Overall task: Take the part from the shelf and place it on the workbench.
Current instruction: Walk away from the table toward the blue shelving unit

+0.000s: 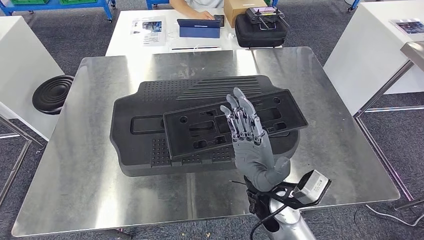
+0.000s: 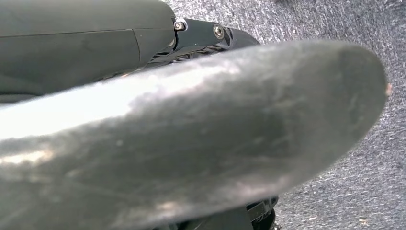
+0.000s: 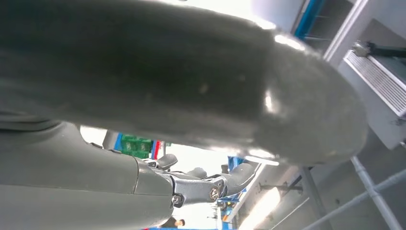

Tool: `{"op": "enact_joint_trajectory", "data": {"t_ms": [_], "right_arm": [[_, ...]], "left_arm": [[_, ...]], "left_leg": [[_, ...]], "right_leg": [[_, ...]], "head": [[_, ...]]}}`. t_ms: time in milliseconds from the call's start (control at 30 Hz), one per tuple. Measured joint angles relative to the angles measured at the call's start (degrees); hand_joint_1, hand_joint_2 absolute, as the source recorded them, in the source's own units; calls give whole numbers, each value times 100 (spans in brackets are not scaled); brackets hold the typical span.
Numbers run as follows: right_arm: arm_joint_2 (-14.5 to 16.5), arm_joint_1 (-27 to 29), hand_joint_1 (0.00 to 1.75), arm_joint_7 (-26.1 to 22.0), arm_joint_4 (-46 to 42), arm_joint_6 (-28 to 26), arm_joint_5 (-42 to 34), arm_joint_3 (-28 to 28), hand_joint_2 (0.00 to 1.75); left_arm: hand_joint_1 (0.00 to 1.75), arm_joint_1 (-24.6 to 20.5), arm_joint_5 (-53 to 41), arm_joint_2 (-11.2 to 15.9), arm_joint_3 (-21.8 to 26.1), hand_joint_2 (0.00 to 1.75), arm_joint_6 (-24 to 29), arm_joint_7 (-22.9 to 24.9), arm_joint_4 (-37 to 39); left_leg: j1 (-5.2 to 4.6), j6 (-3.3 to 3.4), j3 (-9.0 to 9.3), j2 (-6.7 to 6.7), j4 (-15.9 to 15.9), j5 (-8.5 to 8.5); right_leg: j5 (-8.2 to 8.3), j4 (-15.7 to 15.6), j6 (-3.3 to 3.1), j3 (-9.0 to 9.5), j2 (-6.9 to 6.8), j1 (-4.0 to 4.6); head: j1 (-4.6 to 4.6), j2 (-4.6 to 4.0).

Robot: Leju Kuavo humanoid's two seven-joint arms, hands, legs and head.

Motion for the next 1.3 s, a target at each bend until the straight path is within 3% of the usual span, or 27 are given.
{"op": "enact_joint_trajectory", "data": {"t_ms": [300, 700, 833, 900, 967, 1033, 1100, 1133, 1167, 1233, 1300], "right_arm": [[23, 888, 0, -26, -327, 71, -66, -221, 0], [23, 1353, 0, -161, -619, 189, 101, -233, 0], [27, 1404, 0, -166, -654, 200, 132, -235, 0], [36, 1456, 0, -168, -678, 227, 126, -237, 0], [38, 1500, 0, -177, -694, 251, 112, -242, 0], [28, 1540, 0, -182, -697, 260, 90, -264, 0], [21, 1583, 0, -164, -693, 263, 32, -303, 0], [19, 1596, 0, -151, -690, 264, -5, -321, 0], [20, 1603, 0, -140, -687, 264, -36, -337, 0], [22, 1599, 0, -131, -686, 265, -70, -359, 0], [26, 1603, 0, -118, -683, 274, -107, -372, 0]], "left_arm": [[0, 82, 141, -14, 194, 0, 162, -91, 2], [0, 107, 132, -25, 277, 0, 168, -125, 2], [0, 108, 132, -23, 283, 0, 172, -127, 2], [0, 107, 132, -30, 292, 0, 184, -128, 2], [0, 103, 133, -38, 308, 0, 202, -130, 2], [0, 103, 133, -39, 329, 0, 213, -129, 3], [0, 106, 133, -40, 355, 0, 214, -128, 4], [0, 107, 132, -42, 366, 0, 214, -128, 5], [0, 106, 132, -44, 374, 0, 214, -128, 6], [0, 105, 132, -48, 380, 0, 214, -128, 6], [0, 104, 132, -48, 384, 0, 216, -128, 6]], "left_leg": [[0, -2, -2, 2, 0, -8], [-2, 0, -2, 3, 3, -10], [-35, 69, -9, 3, 22, -31], [-8, 102, 23, 10, -42, 31], [47, 139, 55, 28, -126, 105], [72, 155, 42, 44, -146, 131], [83, 137, 16, 56, -145, 144], [93, 122, 3, 60, -143, 153], [108, 101, -7, 62, -141, 163], [132, 38, -25, 56, -131, 180], [119, -50, -38, 46, -110, 190]], "right_leg": [[-2, 0, 0, -2, 0, 0], [-1, -4, 2, 0, 0, -2], [12, -27, 47, 14, 1, -35], [3, -5, 79, 5, 2, -23], [-191, 283, 72, -122, 3, -14], [-554, 976, 47, -413, 2, -43], [-779, 1559, 92, -626, 0, -87], [-770, 1568, 150, -590, -2, -112], [-682, 1342, 225, -432, -6, -137], [-448, 489, 348, 117, -22, -183], [-309, -13, 324, 437, -3, -181]], "head": [[0, 0], [1, 0], [-3, 0], [-4, 0], [4, 0], [12, 0], [9, 0], [9, 0], [10, 0], [13, 0], [11, 0]]}}
